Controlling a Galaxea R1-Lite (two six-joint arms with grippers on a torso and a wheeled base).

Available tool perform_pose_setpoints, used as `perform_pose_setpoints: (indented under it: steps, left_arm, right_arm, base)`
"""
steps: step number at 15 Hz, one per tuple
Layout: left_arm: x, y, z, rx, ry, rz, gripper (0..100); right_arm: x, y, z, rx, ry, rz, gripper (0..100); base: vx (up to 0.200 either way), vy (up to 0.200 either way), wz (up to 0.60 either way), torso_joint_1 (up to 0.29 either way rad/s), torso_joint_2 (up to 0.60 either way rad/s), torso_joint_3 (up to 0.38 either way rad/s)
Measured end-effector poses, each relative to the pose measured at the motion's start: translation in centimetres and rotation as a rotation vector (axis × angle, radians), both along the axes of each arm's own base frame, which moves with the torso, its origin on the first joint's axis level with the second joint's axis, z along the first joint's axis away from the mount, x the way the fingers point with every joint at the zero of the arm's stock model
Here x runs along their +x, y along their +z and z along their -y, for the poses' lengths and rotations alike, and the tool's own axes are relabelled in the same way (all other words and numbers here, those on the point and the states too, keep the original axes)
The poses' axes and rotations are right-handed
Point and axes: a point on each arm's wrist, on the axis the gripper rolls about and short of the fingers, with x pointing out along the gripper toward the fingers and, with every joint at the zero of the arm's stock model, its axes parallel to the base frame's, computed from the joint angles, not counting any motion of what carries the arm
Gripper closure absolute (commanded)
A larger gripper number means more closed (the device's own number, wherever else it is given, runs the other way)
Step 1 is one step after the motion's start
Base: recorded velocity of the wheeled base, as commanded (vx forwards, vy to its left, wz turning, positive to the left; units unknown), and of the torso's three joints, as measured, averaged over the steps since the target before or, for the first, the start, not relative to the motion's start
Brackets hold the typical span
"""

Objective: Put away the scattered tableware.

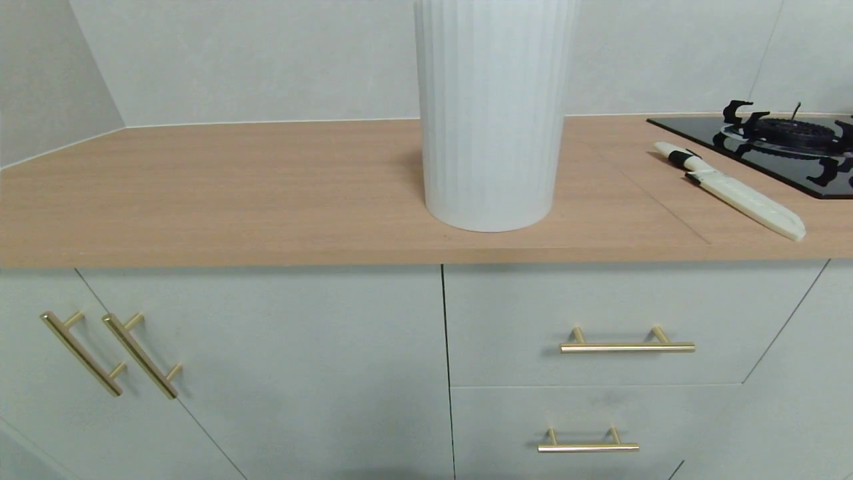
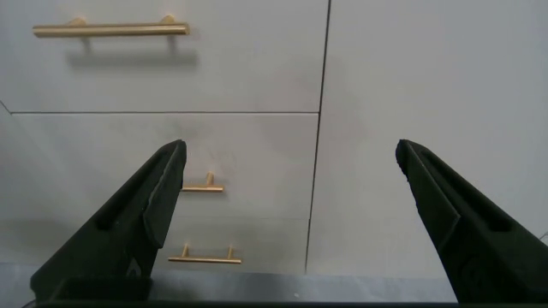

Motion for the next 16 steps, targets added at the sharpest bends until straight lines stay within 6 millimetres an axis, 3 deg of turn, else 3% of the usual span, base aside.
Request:
perform_pose_setpoints:
  steps: [16]
  left_arm:
    - [0.0,0.0,0.0,0.0,0.0,0.0,0]
  right_arm:
    - [0.0,0.0,0.0,-0.002,0.0,0.0,0]
  base:
    - [0.0,0.0,0.0,0.002,-0.01,-0.006]
